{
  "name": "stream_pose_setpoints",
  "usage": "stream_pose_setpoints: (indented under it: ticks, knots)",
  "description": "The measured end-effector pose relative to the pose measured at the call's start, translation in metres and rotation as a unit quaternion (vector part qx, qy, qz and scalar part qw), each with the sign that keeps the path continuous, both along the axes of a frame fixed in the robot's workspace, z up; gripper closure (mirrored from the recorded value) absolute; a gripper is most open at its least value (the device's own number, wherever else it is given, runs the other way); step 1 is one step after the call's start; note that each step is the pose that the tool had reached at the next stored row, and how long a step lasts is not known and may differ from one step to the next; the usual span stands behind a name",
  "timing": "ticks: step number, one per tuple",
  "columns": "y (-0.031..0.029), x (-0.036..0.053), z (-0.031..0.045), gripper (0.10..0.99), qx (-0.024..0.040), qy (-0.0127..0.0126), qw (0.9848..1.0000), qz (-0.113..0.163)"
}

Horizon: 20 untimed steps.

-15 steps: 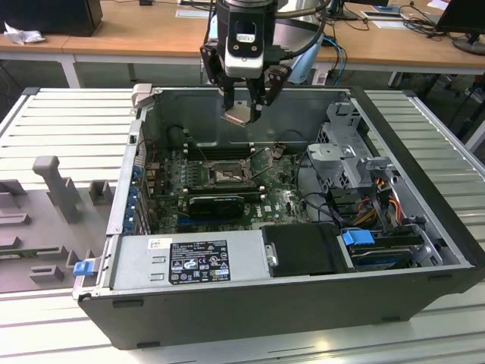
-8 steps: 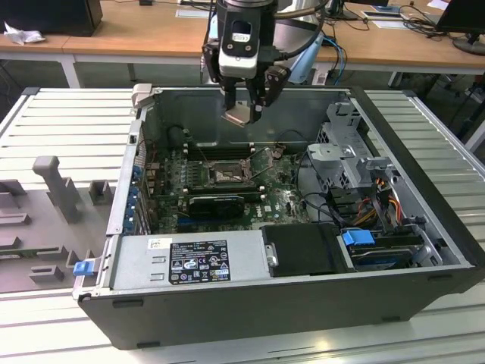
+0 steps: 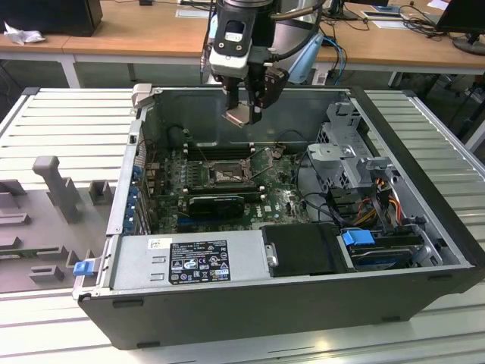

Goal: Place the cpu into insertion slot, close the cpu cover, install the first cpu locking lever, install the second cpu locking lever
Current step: 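Place the cpu into insertion slot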

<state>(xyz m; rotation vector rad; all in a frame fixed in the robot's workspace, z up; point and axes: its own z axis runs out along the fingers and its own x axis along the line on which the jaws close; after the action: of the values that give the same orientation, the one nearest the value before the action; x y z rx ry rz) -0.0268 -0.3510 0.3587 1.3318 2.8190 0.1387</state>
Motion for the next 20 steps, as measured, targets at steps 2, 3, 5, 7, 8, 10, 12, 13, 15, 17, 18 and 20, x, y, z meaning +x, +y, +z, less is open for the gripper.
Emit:
stream_pose_setpoints:
  ticks: [2,3,5,7,8,10,12,13,15,17,18,20]
  knots:
    - [0.0000,0.0000,-0.0001,0.557,0.0000,0.0000,0.9999,-0.010]
    - [0.0000,0.0000,-0.0001,0.557,0.0000,0.0000,0.9999,-0.014]
    - [0.0000,0.0000,-0.0002,0.557,0.0000,0.0000,0.9997,-0.026]
    - [0.0000,0.0000,-0.0003,0.557,0.0000,0.0000,0.9992,-0.039]
    - [0.0000,0.0000,-0.0003,0.557,-0.0001,0.0000,0.9988,-0.049]
    - [0.0000,0.0000,-0.0004,0.557,-0.0001,0.0000,0.9983,-0.058]
    - [0.0000,0.0000,-0.0005,0.557,-0.0001,0.0000,0.9973,-0.073]
    - [0.0000,0.0000,-0.0006,0.557,-0.0001,0.0000,0.9967,-0.081]
    - [0.0000,0.0000,-0.0007,0.557,-0.0001,0.0000,0.9960,-0.090]
    - [0.0000,0.0000,-0.0008,0.557,-0.0002,0.0000,0.9952,-0.098]
    - [0.0000,0.0000,-0.0008,0.557,-0.0002,0.0000,0.9947,-0.103]
    - [0.0001,0.0000,-0.0009,0.557,-0.0006,0.0000,0.9928,-0.120]
